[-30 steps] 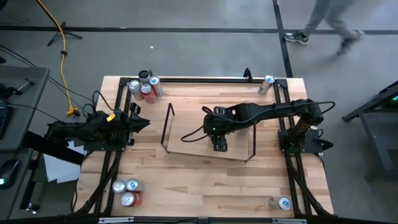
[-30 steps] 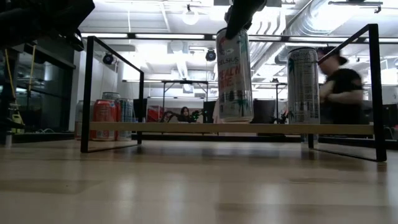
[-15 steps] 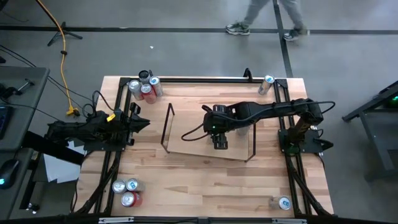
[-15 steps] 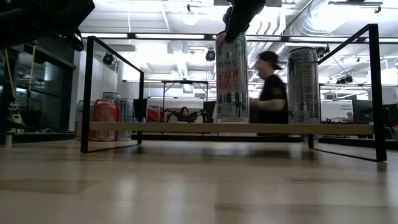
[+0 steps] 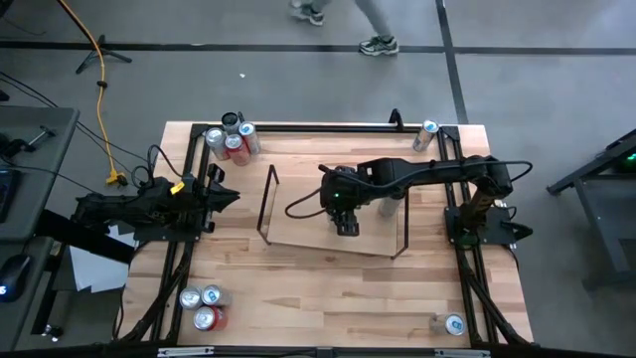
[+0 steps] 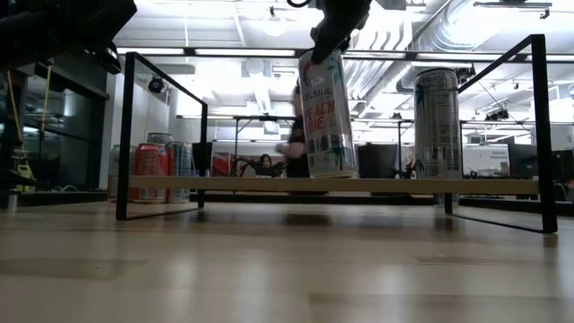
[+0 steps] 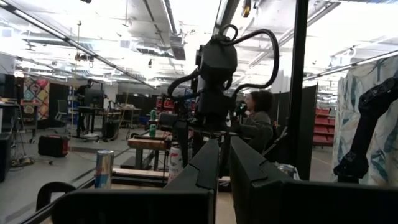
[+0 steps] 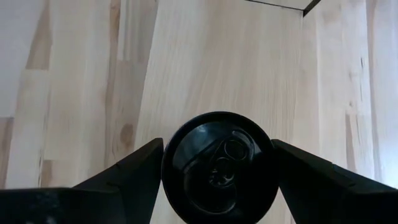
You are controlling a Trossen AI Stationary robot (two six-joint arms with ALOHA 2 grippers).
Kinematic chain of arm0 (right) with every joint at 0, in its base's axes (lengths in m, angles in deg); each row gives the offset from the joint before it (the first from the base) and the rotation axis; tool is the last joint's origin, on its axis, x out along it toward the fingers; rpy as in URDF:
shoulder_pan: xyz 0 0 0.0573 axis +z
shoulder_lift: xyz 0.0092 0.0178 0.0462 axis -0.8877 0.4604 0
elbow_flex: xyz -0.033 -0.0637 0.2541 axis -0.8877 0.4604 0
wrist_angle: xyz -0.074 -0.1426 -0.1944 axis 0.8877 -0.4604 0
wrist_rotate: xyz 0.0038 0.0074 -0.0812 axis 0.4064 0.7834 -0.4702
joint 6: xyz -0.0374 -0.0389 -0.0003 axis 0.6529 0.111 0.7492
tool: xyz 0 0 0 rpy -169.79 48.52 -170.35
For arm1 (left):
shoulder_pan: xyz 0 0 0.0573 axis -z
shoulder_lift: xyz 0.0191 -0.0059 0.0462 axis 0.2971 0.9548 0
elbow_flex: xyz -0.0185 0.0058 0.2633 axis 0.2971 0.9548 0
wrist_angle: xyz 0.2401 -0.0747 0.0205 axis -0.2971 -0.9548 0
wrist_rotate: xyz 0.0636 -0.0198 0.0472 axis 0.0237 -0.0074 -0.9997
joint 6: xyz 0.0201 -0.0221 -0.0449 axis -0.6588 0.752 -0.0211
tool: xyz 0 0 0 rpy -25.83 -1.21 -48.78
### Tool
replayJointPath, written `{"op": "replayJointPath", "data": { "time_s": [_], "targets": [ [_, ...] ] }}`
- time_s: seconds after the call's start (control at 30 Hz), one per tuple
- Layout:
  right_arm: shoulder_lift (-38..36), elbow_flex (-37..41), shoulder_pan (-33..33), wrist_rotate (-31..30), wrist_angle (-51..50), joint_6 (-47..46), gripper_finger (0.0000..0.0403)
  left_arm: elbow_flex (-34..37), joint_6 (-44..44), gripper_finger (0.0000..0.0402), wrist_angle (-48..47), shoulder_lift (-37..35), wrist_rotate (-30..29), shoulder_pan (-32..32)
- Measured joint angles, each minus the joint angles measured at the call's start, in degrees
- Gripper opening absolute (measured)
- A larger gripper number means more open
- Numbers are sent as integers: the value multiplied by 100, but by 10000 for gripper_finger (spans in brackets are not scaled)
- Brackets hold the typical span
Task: Place canned beverage on shelf
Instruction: Put the white soda can on the shelf aligned with the other white soda can
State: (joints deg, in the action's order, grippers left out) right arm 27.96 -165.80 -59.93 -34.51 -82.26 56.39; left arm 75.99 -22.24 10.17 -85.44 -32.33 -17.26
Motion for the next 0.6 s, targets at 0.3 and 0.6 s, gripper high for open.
{"op": "replayJointPath", "data": {
  "time_s": [0.3,0.6],
  "targets": [
    [8,-5,-5,15,-35,-140,273,0,0,3,-8,0,0,-1],
    [12,-7,-2,17,-119,-140,273,0,-1,3,-8,0,0,0]
  ]
}}
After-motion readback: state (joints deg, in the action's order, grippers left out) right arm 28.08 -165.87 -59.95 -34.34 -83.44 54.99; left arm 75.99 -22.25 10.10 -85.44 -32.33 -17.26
